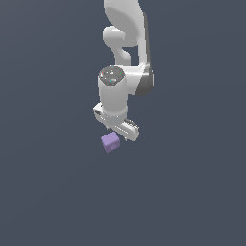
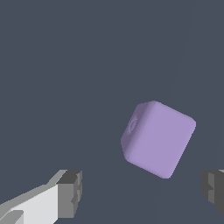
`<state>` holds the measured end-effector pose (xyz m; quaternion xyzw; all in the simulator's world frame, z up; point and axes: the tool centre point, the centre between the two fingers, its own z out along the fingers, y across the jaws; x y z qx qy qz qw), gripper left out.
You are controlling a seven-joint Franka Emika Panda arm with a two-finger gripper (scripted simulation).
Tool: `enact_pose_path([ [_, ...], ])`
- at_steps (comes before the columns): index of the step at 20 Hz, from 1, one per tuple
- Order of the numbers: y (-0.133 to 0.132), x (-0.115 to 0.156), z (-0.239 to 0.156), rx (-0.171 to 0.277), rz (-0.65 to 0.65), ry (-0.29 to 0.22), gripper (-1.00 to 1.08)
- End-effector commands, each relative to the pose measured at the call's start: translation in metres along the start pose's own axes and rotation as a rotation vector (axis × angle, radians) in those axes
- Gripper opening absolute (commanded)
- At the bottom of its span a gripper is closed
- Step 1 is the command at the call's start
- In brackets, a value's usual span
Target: Pick up the object and move it to a goal position.
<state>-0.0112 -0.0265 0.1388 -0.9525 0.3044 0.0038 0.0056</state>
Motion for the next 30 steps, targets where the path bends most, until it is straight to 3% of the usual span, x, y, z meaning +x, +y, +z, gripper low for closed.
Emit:
enact_pose_path([
  [1, 0.006, 0.003, 0.006, -0.001, 0.083, 0.001, 1.0],
  [14, 0.032, 0.011, 0.029, -0.005, 0.395, 0.01, 1.0],
  [30, 0.037, 0.013, 0.051, -0.006, 0.445, 0.012, 1.0],
])
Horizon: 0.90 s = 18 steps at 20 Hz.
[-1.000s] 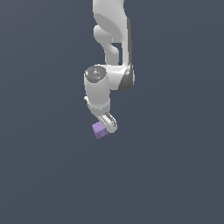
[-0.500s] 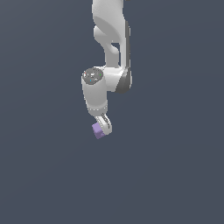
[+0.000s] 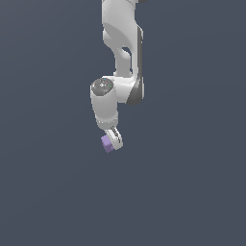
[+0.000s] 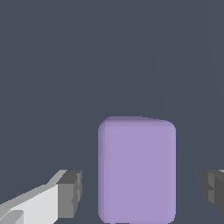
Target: Pick up the object and move it to a goal position.
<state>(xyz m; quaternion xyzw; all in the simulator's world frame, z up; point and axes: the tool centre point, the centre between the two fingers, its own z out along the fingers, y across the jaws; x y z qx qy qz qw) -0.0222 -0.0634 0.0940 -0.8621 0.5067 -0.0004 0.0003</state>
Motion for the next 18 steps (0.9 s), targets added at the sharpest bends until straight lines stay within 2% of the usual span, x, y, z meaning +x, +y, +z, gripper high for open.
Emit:
enact_pose_path([
  [1, 0.001, 0.0, 0.012, -0.001, 0.002, 0.0, 1.0],
  [10, 0.0, 0.0, 0.039, -0.001, 0.004, 0.0, 1.0],
  [11, 0.0, 0.0, 0.039, -0.001, 0.004, 0.0, -1.0],
  [18, 0.0, 0.0, 0.039, -0.001, 0.004, 0.0, -1.0],
])
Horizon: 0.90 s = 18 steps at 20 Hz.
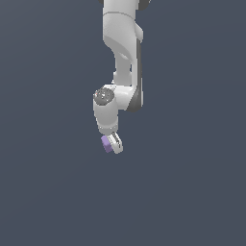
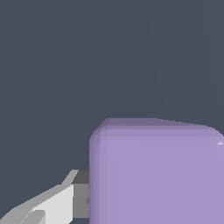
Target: Pick up the object and move it to a goal position.
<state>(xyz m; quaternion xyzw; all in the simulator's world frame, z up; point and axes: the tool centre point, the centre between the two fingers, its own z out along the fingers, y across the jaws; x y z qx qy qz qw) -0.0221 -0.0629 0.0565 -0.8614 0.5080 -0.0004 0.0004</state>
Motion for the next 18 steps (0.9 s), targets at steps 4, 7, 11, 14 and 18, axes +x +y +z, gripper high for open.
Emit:
enact_pose_path([
  [4, 0.0, 0.0, 0.0, 0.0, 0.0, 0.0, -1.0],
  [7, 0.0, -0.001, -0.004, 0.0, 0.0, 0.0, -1.0],
  [11, 0.001, -0.006, -0.015, 0.0, 0.0, 0.0, -1.0],
  [14, 0.002, -0.012, -0.028, 0.0, 0.001, -0.001, -1.0],
  [18, 0.004, -0.022, -0.052, 0.0, 0.001, -0.001, -1.0],
])
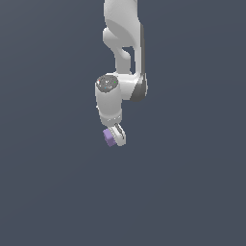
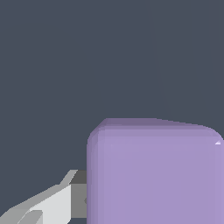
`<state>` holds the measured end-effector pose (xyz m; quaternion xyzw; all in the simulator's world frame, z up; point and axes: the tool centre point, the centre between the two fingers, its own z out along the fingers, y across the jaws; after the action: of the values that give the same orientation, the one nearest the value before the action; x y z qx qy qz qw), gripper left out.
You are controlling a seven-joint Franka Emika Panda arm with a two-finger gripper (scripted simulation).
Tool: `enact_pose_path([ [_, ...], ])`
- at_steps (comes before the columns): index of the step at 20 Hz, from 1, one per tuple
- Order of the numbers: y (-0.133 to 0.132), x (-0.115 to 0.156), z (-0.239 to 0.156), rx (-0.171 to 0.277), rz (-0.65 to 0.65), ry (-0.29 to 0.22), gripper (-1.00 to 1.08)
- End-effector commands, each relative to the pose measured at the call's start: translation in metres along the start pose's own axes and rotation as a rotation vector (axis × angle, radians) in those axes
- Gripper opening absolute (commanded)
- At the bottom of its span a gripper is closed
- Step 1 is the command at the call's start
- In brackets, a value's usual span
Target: Pick up the object and move it to a goal position.
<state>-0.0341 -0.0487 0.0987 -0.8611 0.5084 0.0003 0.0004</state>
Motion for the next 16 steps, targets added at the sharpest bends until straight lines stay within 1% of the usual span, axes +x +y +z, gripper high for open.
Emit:
enact_pose_path([
  [1, 0.001, -0.007, -0.017, 0.001, 0.0, 0.0, -1.0],
  [7, 0.005, -0.03, -0.071, 0.0, 0.001, 0.0, -1.0],
  [16, 0.011, -0.068, -0.167, -0.001, 0.002, 0.003, -1.0],
])
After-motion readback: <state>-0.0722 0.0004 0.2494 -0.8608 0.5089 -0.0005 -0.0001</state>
